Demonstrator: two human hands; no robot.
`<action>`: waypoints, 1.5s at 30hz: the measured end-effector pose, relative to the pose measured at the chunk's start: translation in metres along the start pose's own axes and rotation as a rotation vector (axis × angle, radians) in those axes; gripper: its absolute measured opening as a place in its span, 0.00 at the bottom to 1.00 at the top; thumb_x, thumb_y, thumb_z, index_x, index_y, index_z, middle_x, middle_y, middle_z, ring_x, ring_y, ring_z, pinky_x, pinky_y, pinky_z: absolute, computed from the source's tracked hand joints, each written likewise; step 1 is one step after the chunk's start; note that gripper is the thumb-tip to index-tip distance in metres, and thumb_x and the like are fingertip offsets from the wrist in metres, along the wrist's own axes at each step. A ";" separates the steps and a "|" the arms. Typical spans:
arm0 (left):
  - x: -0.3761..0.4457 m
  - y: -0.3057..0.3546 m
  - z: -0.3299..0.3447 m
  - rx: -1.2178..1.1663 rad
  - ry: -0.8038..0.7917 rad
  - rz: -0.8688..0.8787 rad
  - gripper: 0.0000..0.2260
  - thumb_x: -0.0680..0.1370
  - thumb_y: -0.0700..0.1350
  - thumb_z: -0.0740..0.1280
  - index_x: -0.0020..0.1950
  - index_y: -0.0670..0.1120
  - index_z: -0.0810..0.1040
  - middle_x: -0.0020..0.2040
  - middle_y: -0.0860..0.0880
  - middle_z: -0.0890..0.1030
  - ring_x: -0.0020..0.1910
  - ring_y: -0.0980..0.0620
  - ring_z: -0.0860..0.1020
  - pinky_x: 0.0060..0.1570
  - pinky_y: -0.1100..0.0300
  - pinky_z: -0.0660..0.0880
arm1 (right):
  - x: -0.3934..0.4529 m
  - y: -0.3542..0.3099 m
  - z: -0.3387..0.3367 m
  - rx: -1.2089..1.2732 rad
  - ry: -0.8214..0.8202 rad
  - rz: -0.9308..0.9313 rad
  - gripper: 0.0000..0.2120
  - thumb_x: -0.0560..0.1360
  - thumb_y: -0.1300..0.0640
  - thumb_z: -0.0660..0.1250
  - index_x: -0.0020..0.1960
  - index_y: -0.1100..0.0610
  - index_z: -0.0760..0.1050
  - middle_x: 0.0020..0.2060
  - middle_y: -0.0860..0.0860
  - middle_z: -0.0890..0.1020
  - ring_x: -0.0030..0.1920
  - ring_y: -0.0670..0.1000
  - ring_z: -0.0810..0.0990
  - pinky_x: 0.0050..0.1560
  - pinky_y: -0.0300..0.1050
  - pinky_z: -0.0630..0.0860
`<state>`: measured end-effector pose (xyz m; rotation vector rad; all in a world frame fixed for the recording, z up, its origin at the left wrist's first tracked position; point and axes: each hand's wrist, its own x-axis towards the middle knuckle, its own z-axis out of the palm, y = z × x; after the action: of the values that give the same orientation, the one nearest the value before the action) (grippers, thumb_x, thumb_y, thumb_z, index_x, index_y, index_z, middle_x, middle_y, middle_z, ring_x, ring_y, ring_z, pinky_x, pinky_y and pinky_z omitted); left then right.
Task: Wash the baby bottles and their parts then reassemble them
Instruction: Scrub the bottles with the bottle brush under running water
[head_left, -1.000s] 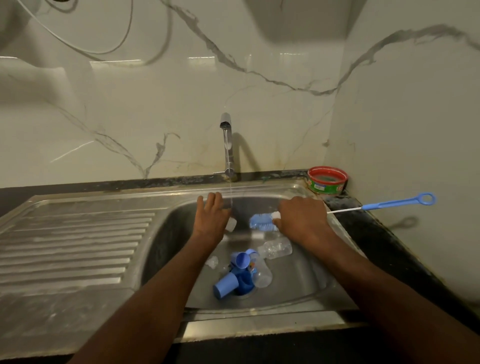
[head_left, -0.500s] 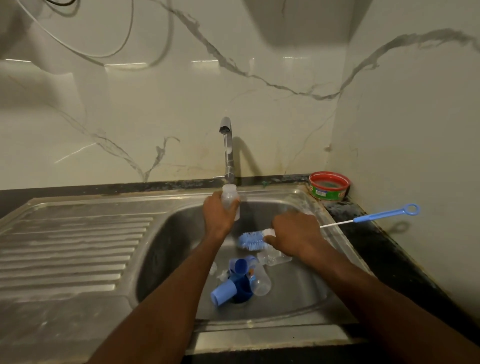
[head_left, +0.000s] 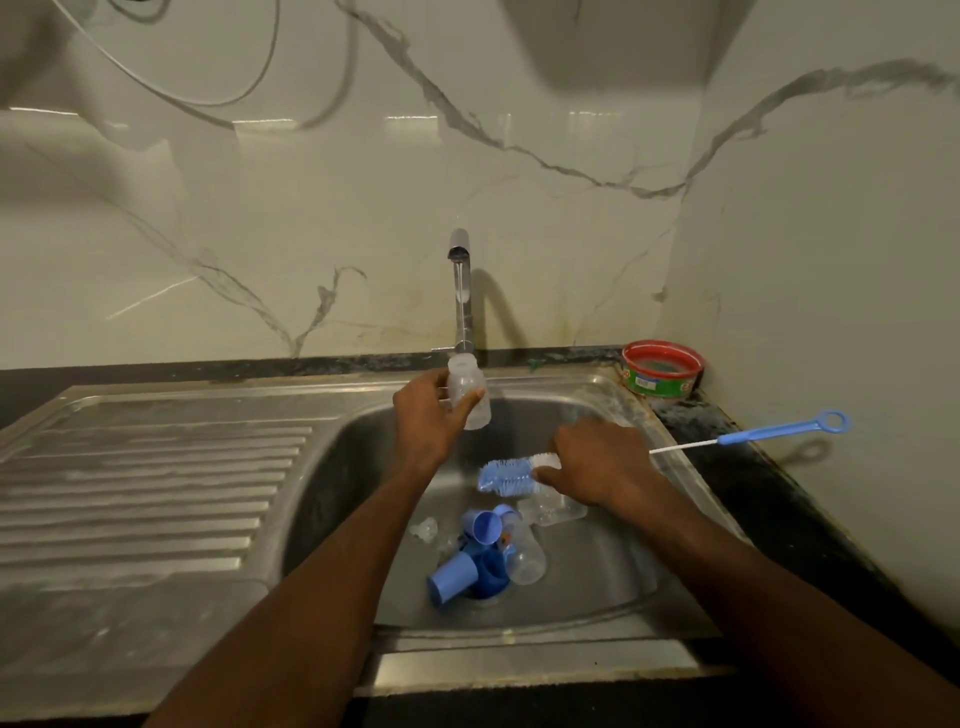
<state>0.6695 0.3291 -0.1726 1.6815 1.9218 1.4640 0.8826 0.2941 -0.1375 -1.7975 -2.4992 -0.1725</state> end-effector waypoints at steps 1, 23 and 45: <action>0.000 0.001 0.000 0.018 -0.010 -0.002 0.23 0.74 0.51 0.77 0.65 0.43 0.79 0.60 0.45 0.83 0.57 0.50 0.81 0.53 0.63 0.75 | -0.001 0.001 -0.001 0.005 -0.003 0.000 0.22 0.77 0.33 0.63 0.62 0.47 0.78 0.56 0.49 0.81 0.55 0.52 0.80 0.45 0.46 0.68; -0.001 0.003 -0.004 0.046 -0.025 0.013 0.23 0.74 0.51 0.77 0.66 0.43 0.79 0.60 0.45 0.83 0.57 0.50 0.81 0.55 0.59 0.77 | 0.001 0.004 0.000 0.028 -0.059 0.003 0.21 0.76 0.33 0.65 0.58 0.46 0.80 0.53 0.48 0.82 0.53 0.50 0.80 0.51 0.49 0.77; 0.003 -0.008 -0.001 0.151 -0.135 -0.024 0.19 0.75 0.50 0.76 0.61 0.42 0.80 0.57 0.42 0.84 0.52 0.51 0.80 0.51 0.61 0.75 | -0.001 0.005 -0.001 0.034 -0.072 0.011 0.22 0.75 0.32 0.64 0.60 0.46 0.79 0.55 0.49 0.82 0.55 0.52 0.80 0.54 0.51 0.76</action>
<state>0.6630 0.3322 -0.1770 1.7641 2.0149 1.1902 0.8874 0.2946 -0.1360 -1.8352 -2.5233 -0.0657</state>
